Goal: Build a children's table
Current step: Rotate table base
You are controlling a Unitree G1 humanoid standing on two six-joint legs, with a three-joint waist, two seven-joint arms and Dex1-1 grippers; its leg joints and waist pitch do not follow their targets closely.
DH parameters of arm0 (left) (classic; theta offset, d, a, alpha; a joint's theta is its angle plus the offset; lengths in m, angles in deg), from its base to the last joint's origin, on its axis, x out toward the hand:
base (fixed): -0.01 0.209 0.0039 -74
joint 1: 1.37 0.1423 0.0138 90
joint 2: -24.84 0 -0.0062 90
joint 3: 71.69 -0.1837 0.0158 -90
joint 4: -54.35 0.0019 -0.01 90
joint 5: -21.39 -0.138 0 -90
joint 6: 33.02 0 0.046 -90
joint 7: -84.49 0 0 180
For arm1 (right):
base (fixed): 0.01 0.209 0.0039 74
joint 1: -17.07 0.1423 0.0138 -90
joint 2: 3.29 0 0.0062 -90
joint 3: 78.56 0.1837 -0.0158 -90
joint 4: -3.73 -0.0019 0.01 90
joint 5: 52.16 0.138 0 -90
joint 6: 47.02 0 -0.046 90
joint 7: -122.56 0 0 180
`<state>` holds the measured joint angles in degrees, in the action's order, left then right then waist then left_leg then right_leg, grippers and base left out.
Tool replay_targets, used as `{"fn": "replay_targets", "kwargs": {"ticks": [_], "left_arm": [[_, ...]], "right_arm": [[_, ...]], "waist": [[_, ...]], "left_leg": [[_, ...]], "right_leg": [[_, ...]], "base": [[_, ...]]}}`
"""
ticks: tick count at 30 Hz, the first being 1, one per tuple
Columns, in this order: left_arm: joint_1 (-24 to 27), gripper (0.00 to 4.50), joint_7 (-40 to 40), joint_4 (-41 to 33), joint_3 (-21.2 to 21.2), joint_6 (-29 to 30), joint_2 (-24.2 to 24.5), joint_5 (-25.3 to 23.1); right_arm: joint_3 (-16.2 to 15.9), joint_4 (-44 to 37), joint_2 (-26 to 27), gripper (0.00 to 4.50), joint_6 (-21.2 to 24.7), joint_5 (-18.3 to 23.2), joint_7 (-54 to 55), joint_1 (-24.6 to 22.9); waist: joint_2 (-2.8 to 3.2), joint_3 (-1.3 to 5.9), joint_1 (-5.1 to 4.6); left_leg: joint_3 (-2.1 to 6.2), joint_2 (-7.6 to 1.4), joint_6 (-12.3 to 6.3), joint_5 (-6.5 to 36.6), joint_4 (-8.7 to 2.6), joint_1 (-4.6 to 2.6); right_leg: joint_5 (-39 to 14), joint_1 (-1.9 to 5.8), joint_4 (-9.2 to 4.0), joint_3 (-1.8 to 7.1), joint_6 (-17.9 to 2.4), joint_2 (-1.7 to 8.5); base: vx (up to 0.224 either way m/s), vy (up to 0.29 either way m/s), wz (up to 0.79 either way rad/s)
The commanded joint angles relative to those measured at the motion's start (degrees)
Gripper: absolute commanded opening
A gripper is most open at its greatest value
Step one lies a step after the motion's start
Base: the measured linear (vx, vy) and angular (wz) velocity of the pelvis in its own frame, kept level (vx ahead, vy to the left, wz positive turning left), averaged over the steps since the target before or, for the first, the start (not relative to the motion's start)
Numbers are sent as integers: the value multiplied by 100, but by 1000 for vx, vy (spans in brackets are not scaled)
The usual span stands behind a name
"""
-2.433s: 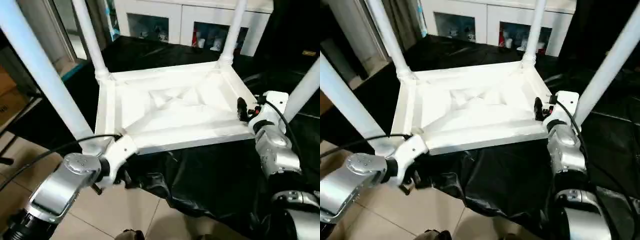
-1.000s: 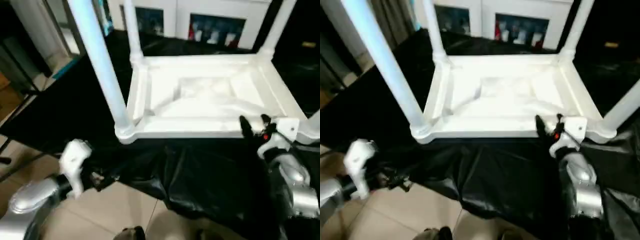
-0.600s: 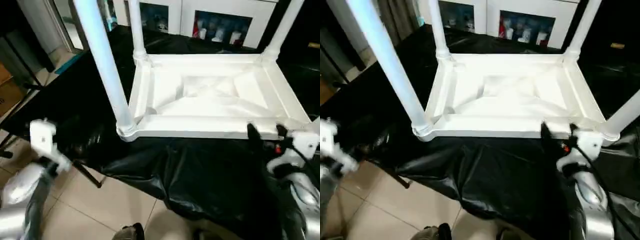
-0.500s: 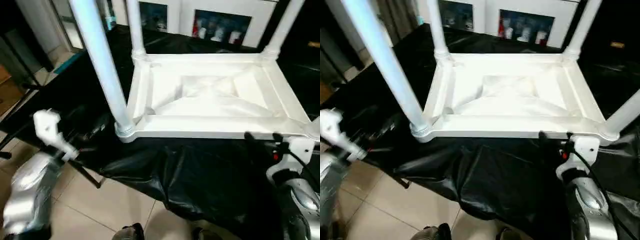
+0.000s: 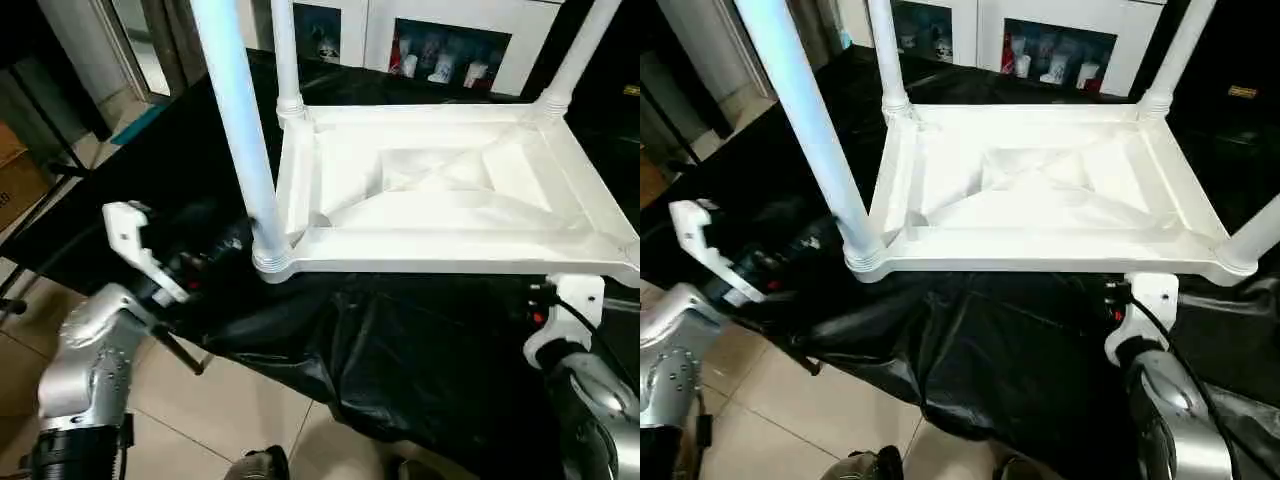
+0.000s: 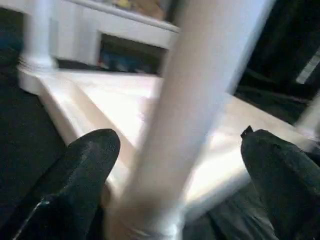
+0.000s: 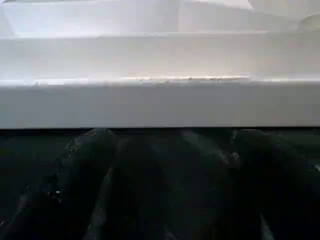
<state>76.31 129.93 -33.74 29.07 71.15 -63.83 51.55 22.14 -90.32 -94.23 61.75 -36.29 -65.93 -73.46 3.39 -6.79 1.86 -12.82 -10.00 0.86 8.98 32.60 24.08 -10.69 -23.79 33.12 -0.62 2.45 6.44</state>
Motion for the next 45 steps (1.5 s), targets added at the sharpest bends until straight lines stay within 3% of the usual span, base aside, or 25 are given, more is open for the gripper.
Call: {"fn": "replay_targets", "kwargs": {"ticks": [1, 2, 3, 6, 7, 8, 9, 13, 14, 15, 17, 18, 23, 28, 29, 33, 36, 39, 41, 42, 45], "left_arm": [[150, 450, 204, -98, -48, 150, 138, 99], [246, 450, 354, -89, -66, 235, 227, 164], [301, 450, 440, -97, -46, 297, 281, 232], [246, 450, 415, -50, 1, 230, 275, 214], [172, 450, 367, 5, -9, 150, 252, 155], [127, 450, 342, 38, -17, 113, 239, 125], [48, 450, 302, 96, -32, 56, 216, 79], [-333, 450, 307, 301, -239, 31, 45, 46], [-372, 450, 347, 286, -304, 64, 12, 61], [-395, 450, 391, 246, -350, 126, -19, 102], [-407, 450, 438, 170, -406, 217, -55, 167], [-390, 450, 607, -87, -607, 363, -130, 315], [-279, 450, 909, -470, -946, 732, -69, 535], [-154, 450, 1125, -903, -1224, 1153, 77, 751], [-134, 450, 1151, -997, -1279, 1213, 65, 793], [-90, 450, 1177, -1375, -1680, 1454, -173, 986], [-160, 450, 1165, -1368, -1965, 1427, -319, 850], [-268, 450, 1166, -1266, -2122, 1380, -439, 758], [-308, 450, 1168, -1238, -2175, 1369, -481, 717], [-459, 450, 1167, -1084, -2305, 1314, -584, 558], [-625, 450, 1141, -862, -2424, 1165, -659, 333]], "right_arm": [[-15, 74, -72, 428, 133, -29, 19, 11], [-2, 117, -96, 428, 172, -55, -2, 75], [13, 153, -118, 428, 189, -78, -21, 139], [22, 288, -155, 428, 142, -109, -41, 286], [18, 370, -162, 428, 117, -129, -53, 355], [13, 414, -162, 428, 109, -141, -57, 393], [3, 484, -158, 428, 98, -160, -64, 455], [-176, 848, -117, 428, 171, -261, -112, 808], [-205, 912, -109, 428, 182, -280, -118, 865], [-226, 969, -99, 428, 182, -297, -118, 915], [-244, 1034, -92, 428, 173, -320, -111, 970], [-274, 1184, -67, 428, 203, -355, -91, 1095], [-323, 1344, -4, 428, 259, -395, -128, 1201], [-427, 1649, 40, 428, 135, -464, -176, 1394], [-453, 1738, 49, 428, 100, -486, -195, 1461], [-569, 2132, 166, 428, -9, -544, -298, 1822], [-679, 2339, 259, 428, -42, -585, -411, 2063], [-804, 2525, 312, 428, -74, -626, -587, 2245], [-851, 2605, 319, 428, -91, -636, -654, 2309], [-966, 2895, 334, 428, -204, -730, -816, 2508], [-1014, 3271, 345, 428, -393, -867, -941, 2748]], "waist": [[-41, 345, -26], [-35, 351, -32], [-72, 362, -59], [-32, 370, -55], [-140, 381, -67], [-85, 377, -37], [-105, 387, -39], [-49, 389, -54], [-67, 389, -56], [-16, 385, -60], [-59, 391, -91], [-35, 396, -99], [-51, 398, -94], [-78, 375, -156], [-57, 369, -166], [-72, 355, -206], [-78, 329, -258], [-100, 342, -304], [-135, 334, -317], [-205, 355, -333], [-178, 343, -352]], "left_leg": [[148, -225, -238, 1351, -407, -241], [155, -220, -230, 1343, -406, -241], [147, -219, -242, 1283, -398, -237], [138, -225, -301, 1151, -376, -264], [123, -226, -328, 1125, -369, -260], [131, -228, -358, 1072, -367, -261], [128, -225, -383, 1010, -354, -266], [123, -215, -357, 902, -339, -277], [127, -210, -347, 906, -339, -263], [143, -216, -315, 930, -342, -245], [136, -205, -324, 960, -335, -241], [131, -214, -350, 965, -328, -260], [128, -219, -458, 819, -320, -252], [130, -215, -426, 922, -334, -235], [128, -220, -408, 984, -335, -251], [126, -226, -319, 1160, -351, -248], [144, -223, -220, 1391, -371, -231], [166, -204, -176, 1398, -373, -179], [165, -201, -187, 1450, -367, -184], [162, -198, -201, 1416, -354, -172], [166, -196, -209, 1440, -349, -174]], "right_leg": [[-777, 166, -321, 67, -1149, 66], [-813, 175, -320, 62, -1132, 66], [-743, 177, -314, 64, -1152, 54], [-546, 167, -300, 61, -1230, 46], [-522, 174, -308, 65, -1240, 38], [-539, 175, -288, 71, -1249, 54], [-520, 176, -278, 73, -1246, 53], [-361, 173, -264, 58, -1318, 36], [-353, 189, -257, 58, -1327, 39], [-365, 204, -242, 56, -1339, 58], [-340, 210, -253, 54, -1348, 50], [-301, 201, -251, 60, -1414, 54], [-154, 217, -233, 53, -1546, 49], [-381, 226, -246, 47, -1530, 47], [-470, 215, -260, 50, -1513, 46], [-691, 205, -279, 54, -1497, 51], [-1026, 196, -313, 49, -1382, 56], [-1100, 235, -306, 39, -1285, 63], [-1257, 216, -334, 42, -1242, 67], [-1295, 229, -339, 44, -1249, 73], [-1418, 219, -349, 47, -1286, 82]], "base": [[0, 0, 0], [0, 0, 0], [0, 0, 0], [0, 0, 0], [0, 0, 0], [0, 0, 0], [0, 0, 0], [0, 0, 0], [0, 0, 0], [0, 0, 0], [0, 0, 0], [0, 0, 0], [0, 0, 0], [0, 0, 0], [0, 0, 0], [0, 0, 0], [0, 0, 0], [0, 0, 0], [0, 0, 0], [0, 0, 0], [0, 0, 0]]}}
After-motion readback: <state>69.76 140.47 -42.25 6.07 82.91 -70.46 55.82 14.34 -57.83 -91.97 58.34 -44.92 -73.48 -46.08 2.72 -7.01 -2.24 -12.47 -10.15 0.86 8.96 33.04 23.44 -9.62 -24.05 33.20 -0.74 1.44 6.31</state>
